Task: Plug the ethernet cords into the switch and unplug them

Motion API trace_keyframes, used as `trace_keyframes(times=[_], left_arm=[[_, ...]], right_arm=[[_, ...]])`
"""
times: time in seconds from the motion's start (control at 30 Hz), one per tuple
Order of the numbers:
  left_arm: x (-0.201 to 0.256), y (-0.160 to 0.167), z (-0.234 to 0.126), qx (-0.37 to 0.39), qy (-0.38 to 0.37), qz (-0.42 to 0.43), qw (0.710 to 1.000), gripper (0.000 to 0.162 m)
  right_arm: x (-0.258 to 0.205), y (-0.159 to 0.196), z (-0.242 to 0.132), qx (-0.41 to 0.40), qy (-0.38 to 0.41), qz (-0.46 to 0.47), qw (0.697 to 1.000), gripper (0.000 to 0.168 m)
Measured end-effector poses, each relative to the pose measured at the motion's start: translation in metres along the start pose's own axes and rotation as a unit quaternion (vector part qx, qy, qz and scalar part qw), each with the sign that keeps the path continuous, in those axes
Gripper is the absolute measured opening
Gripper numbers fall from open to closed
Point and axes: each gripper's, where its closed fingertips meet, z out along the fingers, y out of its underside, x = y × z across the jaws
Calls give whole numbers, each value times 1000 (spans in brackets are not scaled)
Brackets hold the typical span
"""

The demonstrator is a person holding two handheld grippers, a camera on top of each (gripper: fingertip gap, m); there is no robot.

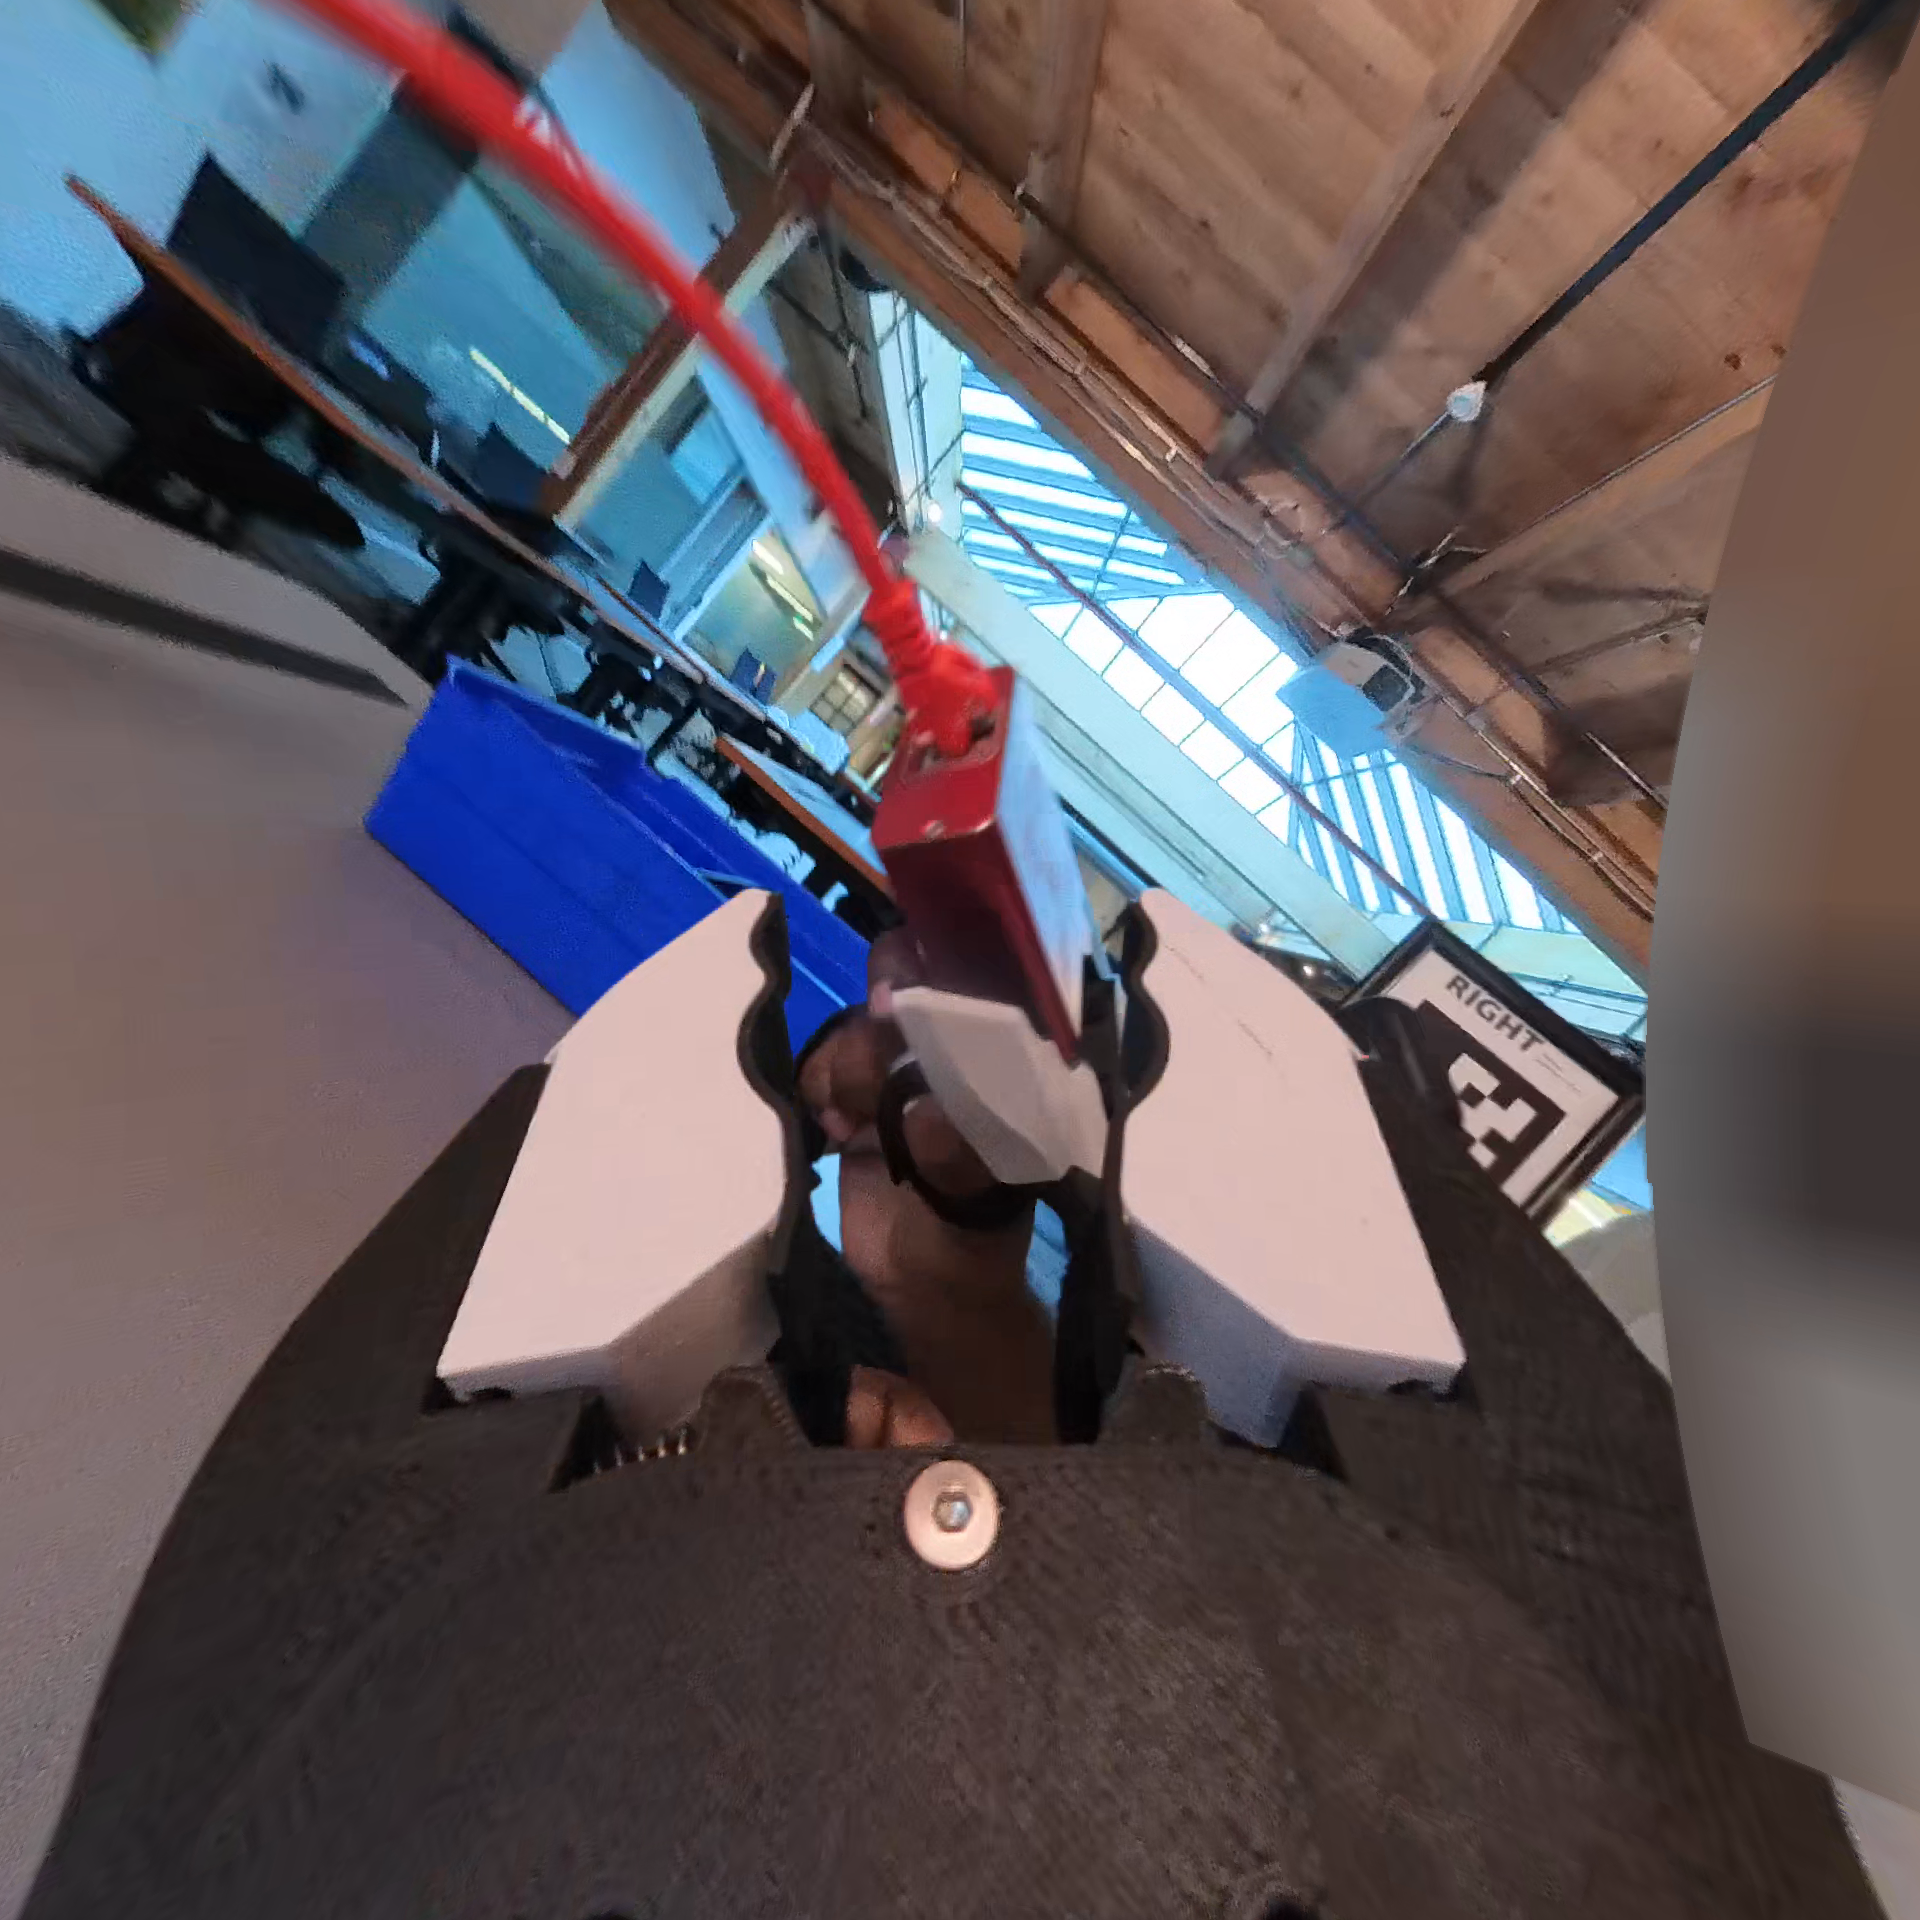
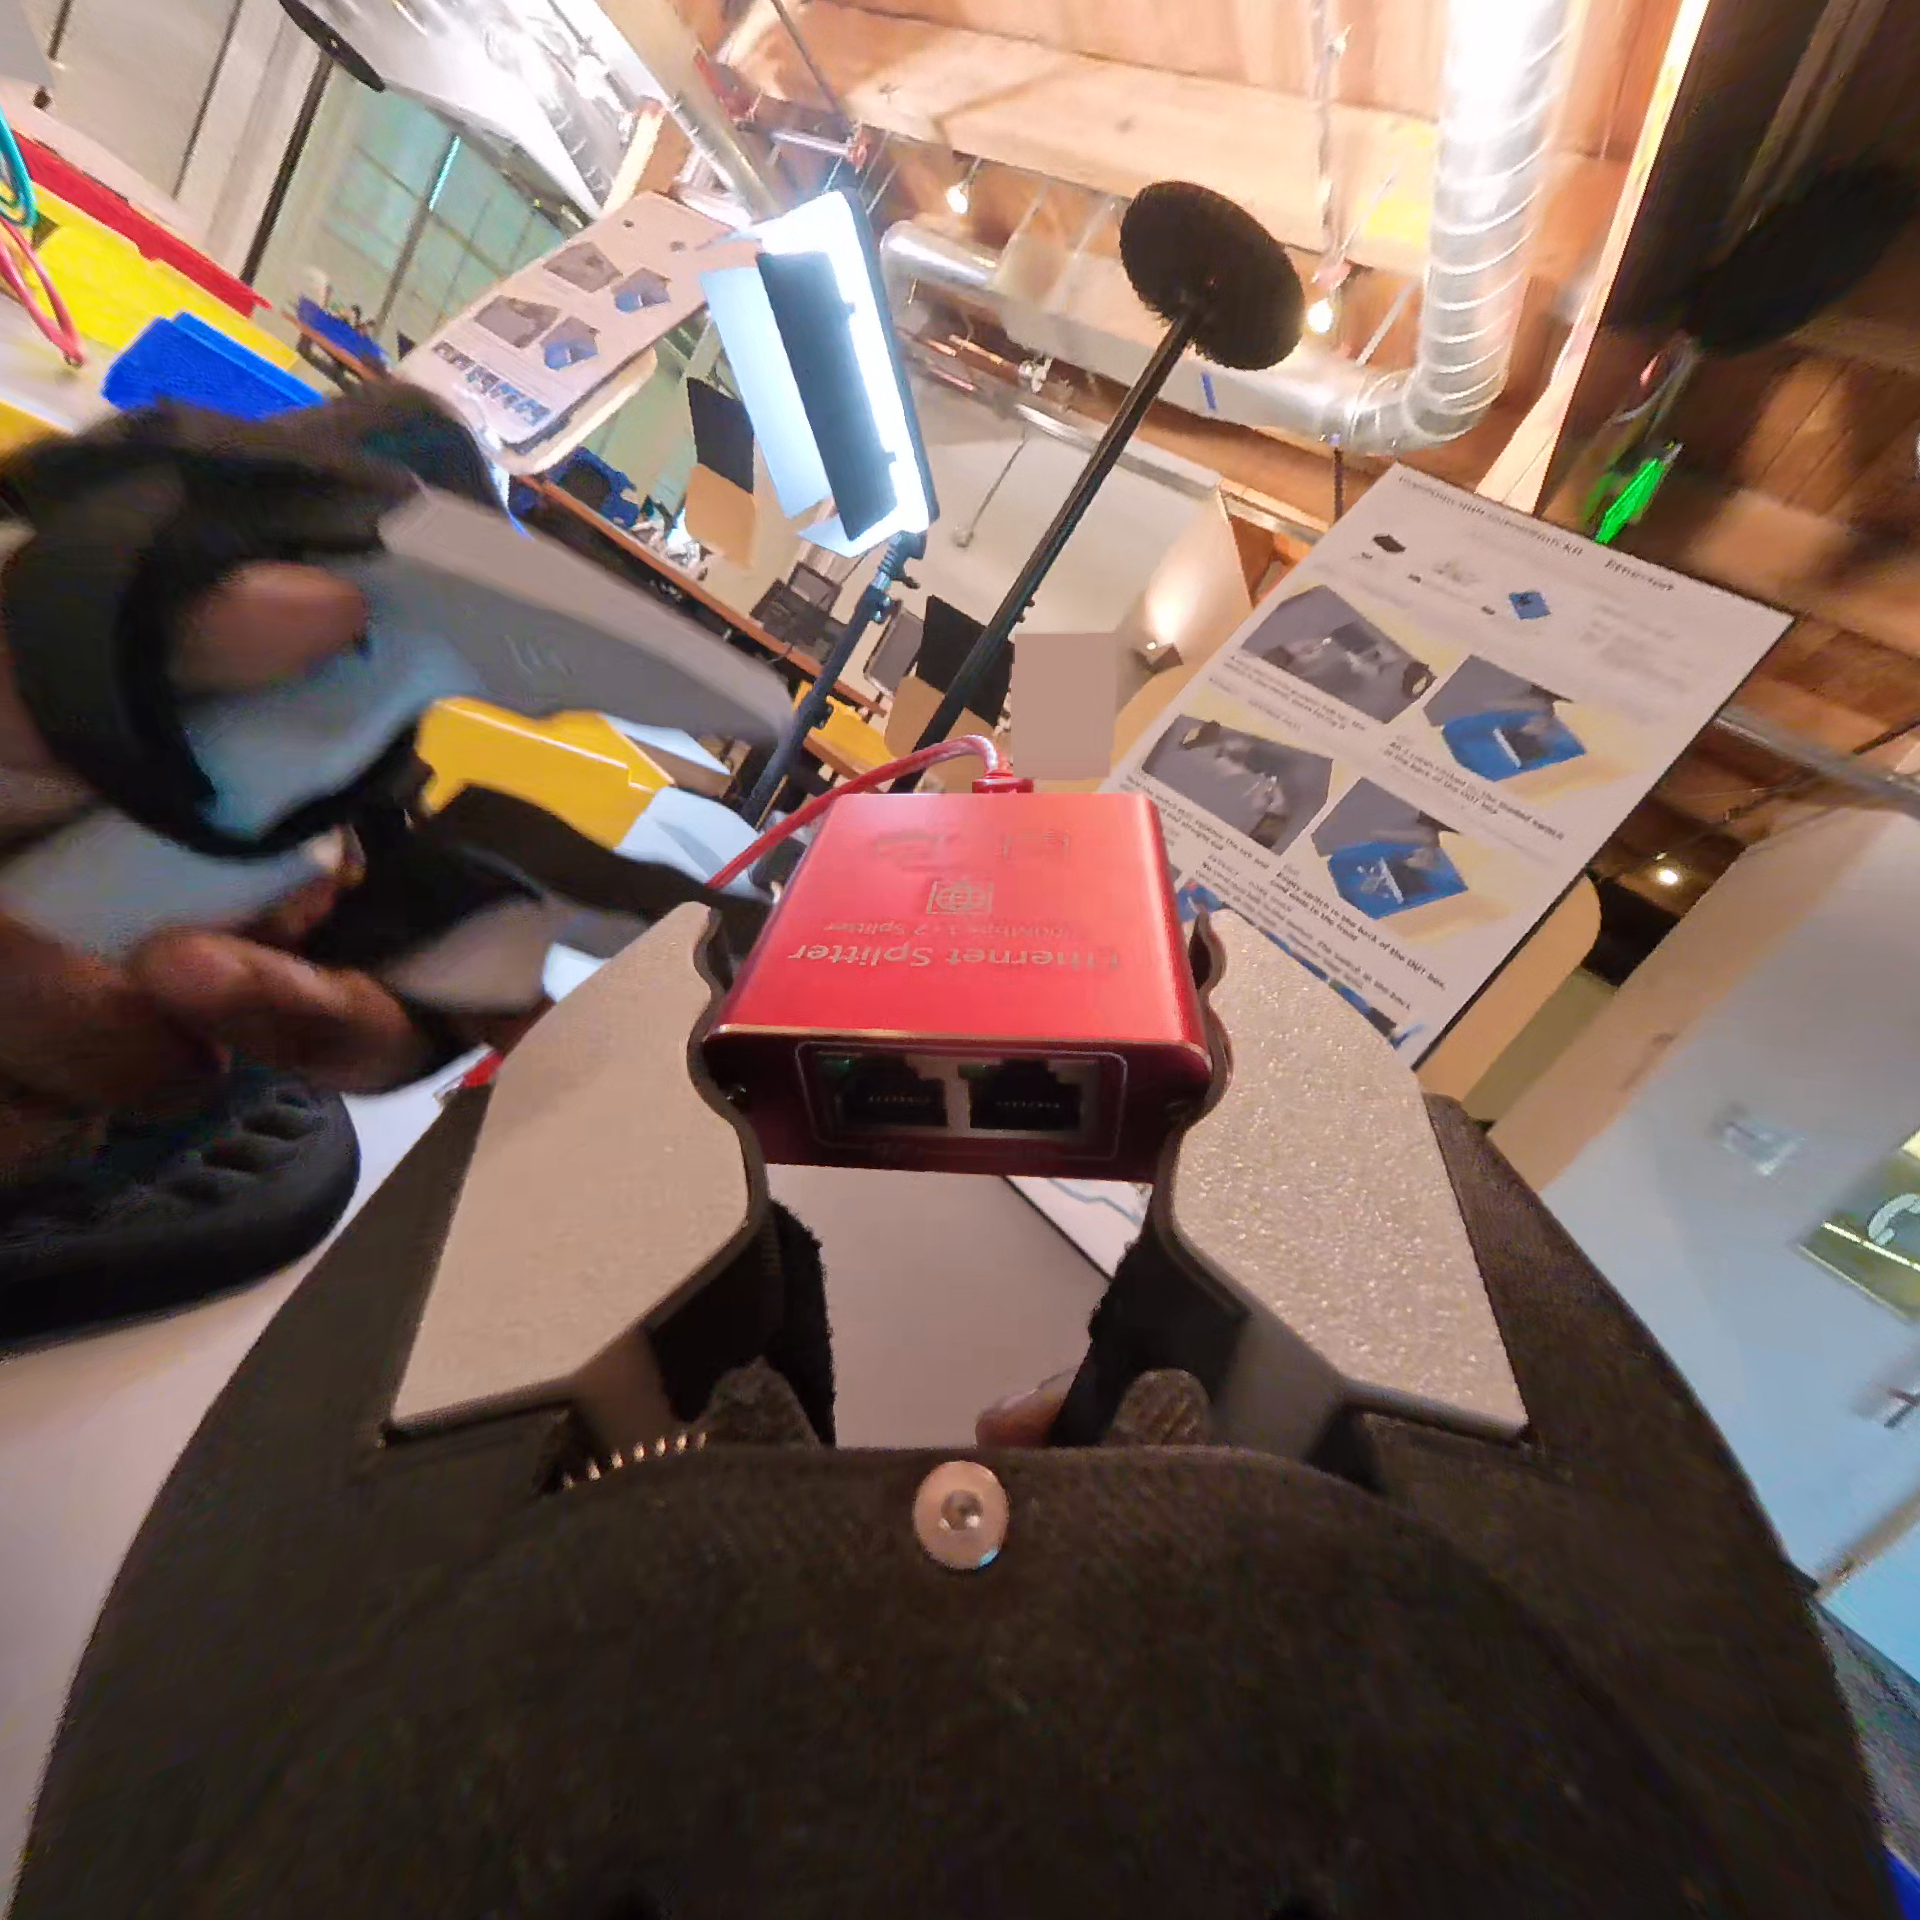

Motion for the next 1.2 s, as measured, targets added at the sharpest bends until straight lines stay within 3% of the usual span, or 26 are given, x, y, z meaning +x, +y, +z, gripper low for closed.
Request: trace_keyframes(times=[0.07,0.17,0.27,0.37,0.43,0.5,0.6,0.73,0.83,1.0,1.07,1.13,1.2], left_arm=[[2,7,4,-10,17,-11,1000,60],[5,5,2,-2,45,-18,999,31],[6,8,-5,-32,61,-23,997,29],[-3,10,-19,-112,39,42,992,26],[-11,9,-31,-179,14,96,979,26],[-15,10,-40,-238,0,135,962,26],[-15,19,-45,-308,0,167,937,25],[-12,30,-46,-355,15,182,917,25],[-12,23,-42,-331,8,173,928,26],[-17,4,-29,-205,-5,93,974,41],[-18,10,-25,-181,-4,65,981,43],[-24,9,-21,-144,-24,66,987,26],[-25,6,-18,-121,-28,46,991,26]], right_arm=[[-7,-5,3,9,0,-1,1000,85],[-18,-6,7,7,-2,-15,1000,85],[-25,-5,7,11,-8,-14,1000,85],[-46,3,3,-15,-126,12,992,89],[-58,7,-11,-27,-240,105,965,85],[-54,6,-20,-33,-301,230,925,86],[-44,-1,-20,-21,-343,383,857,62],[-55,-4,-16,-26,-383,448,807,28],[-54,-2,-13,-10,-376,511,773,27],[-22,6,-2,90,-258,672,688,26],[-13,13,-2,109,-208,696,678,28],[-10,16,-2,119,-180,706,674,28],[-8,18,-3,122,-161,718,666,28]])
